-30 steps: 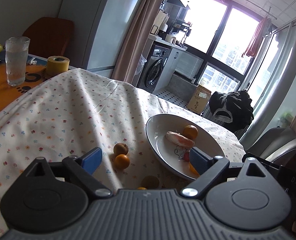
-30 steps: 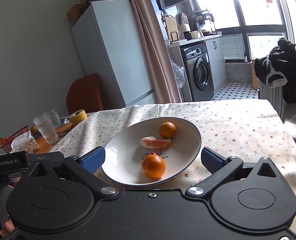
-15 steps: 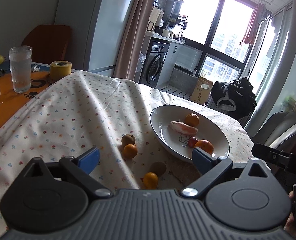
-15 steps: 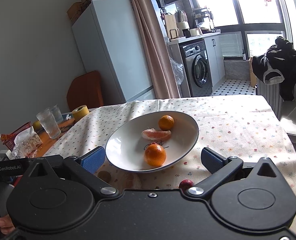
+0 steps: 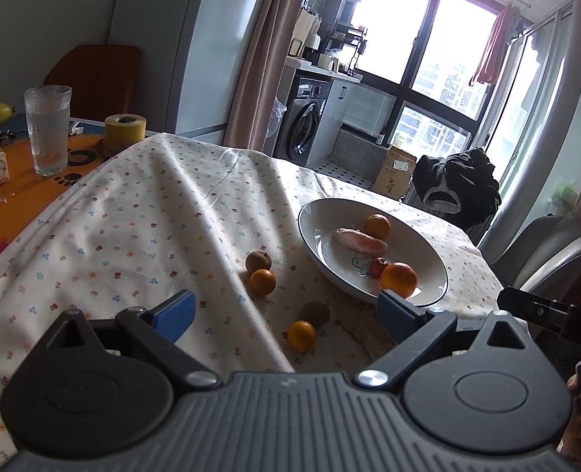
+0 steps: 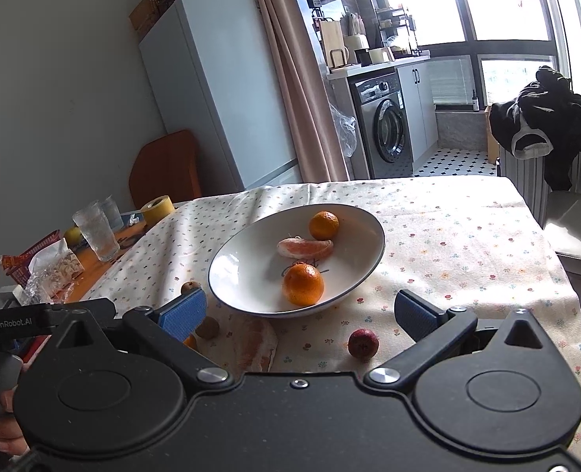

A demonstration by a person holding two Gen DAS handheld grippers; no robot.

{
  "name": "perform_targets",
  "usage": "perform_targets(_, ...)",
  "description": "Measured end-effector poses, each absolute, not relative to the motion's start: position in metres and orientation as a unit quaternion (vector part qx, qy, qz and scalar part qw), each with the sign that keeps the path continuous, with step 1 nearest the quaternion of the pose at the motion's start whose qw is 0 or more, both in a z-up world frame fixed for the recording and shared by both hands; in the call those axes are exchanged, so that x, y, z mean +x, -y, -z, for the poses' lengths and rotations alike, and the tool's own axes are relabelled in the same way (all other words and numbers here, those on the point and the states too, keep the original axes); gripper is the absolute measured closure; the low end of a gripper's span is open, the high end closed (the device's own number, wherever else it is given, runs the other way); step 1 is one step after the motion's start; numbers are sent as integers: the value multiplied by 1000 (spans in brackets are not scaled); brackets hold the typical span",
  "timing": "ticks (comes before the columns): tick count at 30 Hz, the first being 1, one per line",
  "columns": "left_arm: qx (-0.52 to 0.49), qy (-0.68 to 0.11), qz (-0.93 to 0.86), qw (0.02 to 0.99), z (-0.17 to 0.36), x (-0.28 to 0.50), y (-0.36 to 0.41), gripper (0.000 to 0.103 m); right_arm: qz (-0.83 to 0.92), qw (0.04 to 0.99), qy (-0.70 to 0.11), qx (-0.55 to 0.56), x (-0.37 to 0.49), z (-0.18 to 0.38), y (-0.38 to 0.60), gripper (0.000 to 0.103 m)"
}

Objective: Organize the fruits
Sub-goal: 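Close right gripper on the dark red plum while left gripper closes on a kumquat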

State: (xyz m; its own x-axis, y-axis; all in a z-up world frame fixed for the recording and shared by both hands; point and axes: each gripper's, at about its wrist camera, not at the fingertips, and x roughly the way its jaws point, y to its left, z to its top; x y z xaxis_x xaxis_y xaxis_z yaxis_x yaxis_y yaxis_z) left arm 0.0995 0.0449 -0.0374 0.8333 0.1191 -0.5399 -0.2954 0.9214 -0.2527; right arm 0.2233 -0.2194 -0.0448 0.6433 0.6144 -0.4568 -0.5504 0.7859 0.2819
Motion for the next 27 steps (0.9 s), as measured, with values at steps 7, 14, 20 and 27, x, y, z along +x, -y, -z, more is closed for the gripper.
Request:
perform_targets(7, -167, -273, -104, 942, 41, 96, -50, 5, -311, 907, -280, 51, 222, 49, 220, 0)
perform_targets(14, -174, -280, -99, 939, 49, 98, -53, 5, -306, 907, -285, 49, 222, 56, 222, 0)
perform_targets(20, -172, -280, -84, 941, 61, 104, -47, 7, -306, 904, -295, 48, 227, 70, 222, 2)
perform_targets(27, -164, -280, -63, 944, 70, 116, -36, 11, -306, 900, -307, 41, 236, 83, 223, 10)
